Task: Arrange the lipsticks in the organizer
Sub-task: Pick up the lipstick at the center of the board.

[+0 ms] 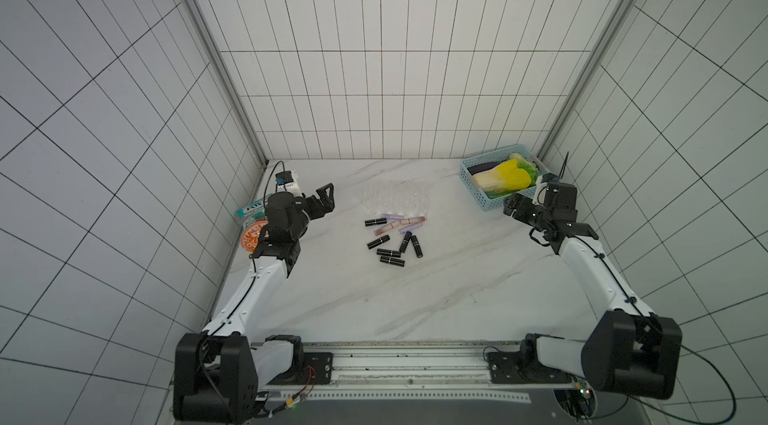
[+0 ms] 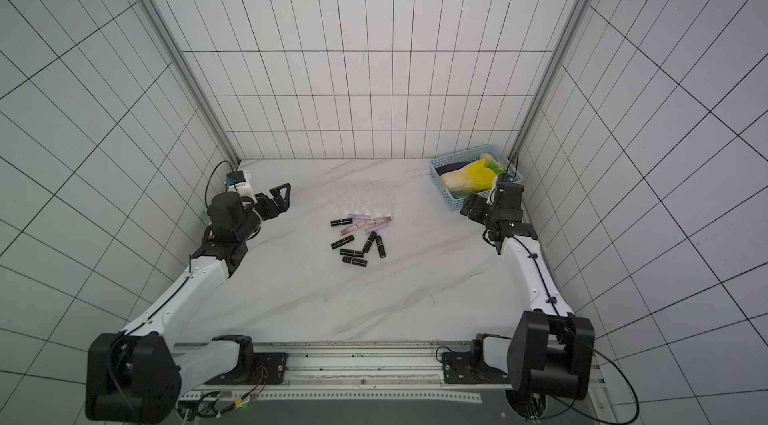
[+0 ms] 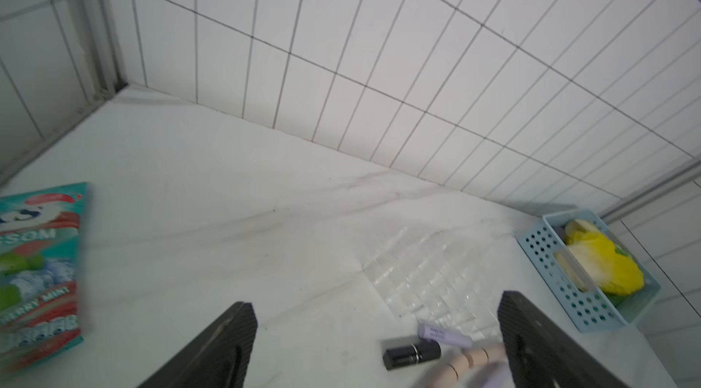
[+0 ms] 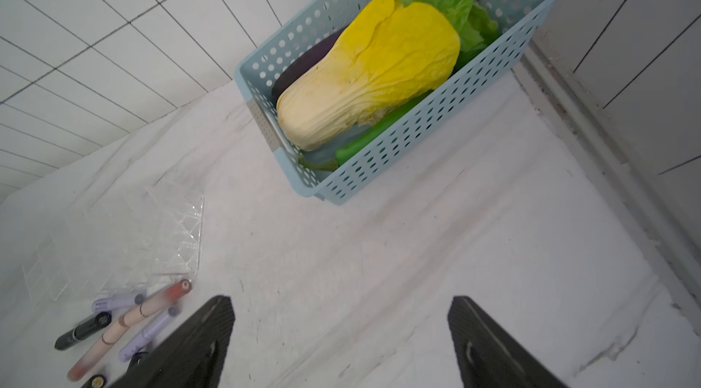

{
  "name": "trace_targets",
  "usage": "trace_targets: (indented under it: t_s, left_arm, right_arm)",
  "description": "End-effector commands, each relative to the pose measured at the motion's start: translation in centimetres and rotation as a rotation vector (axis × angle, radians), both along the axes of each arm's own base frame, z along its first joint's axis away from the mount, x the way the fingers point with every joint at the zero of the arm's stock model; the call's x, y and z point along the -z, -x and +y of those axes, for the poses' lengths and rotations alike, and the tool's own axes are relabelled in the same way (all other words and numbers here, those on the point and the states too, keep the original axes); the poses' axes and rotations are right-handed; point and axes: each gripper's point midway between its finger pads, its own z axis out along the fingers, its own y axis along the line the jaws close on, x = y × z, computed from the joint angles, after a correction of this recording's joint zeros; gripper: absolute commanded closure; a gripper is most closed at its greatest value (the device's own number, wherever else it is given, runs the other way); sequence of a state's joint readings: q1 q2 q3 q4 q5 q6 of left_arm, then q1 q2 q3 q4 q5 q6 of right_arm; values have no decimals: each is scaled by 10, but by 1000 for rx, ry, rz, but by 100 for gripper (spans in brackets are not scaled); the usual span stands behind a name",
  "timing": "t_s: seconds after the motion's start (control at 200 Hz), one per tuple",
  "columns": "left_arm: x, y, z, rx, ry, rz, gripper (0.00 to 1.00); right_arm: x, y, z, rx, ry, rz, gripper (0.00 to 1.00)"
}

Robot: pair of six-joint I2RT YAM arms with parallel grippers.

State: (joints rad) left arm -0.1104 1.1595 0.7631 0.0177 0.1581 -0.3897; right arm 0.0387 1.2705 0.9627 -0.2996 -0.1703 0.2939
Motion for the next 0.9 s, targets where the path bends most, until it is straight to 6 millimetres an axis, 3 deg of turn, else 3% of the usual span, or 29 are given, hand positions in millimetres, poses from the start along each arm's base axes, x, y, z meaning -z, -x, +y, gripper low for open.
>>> trace_targets:
  t_s: [0.0, 0.07, 0.125, 0.34, 0.485, 0.615, 0.895]
  left_arm:
    - [18, 27, -51, 171, -90, 119, 2]
    - [22, 37, -81, 253, -118, 136, 4]
    - [27, 41, -93, 276, -124, 176, 4]
    - [32, 47, -102, 289, -60, 232, 6]
    - [35, 51, -97, 260, -32, 236, 9]
    - [40, 52, -88, 205, -21, 249, 10]
    - [38, 53, -43, 89, 83, 255, 15]
  right_arm:
    - [5, 26, 39, -153, 47, 116, 10]
    - [7, 34, 59, -231, 68, 157, 13]
    - [13, 40, 73, -291, 61, 206, 15]
    - [48, 65, 132, -478, 126, 312, 19]
    - [79, 75, 164, -563, 227, 374, 26]
    - [95, 76, 189, -616, 312, 399, 29]
    - [122, 71, 242, -705, 362, 435, 35]
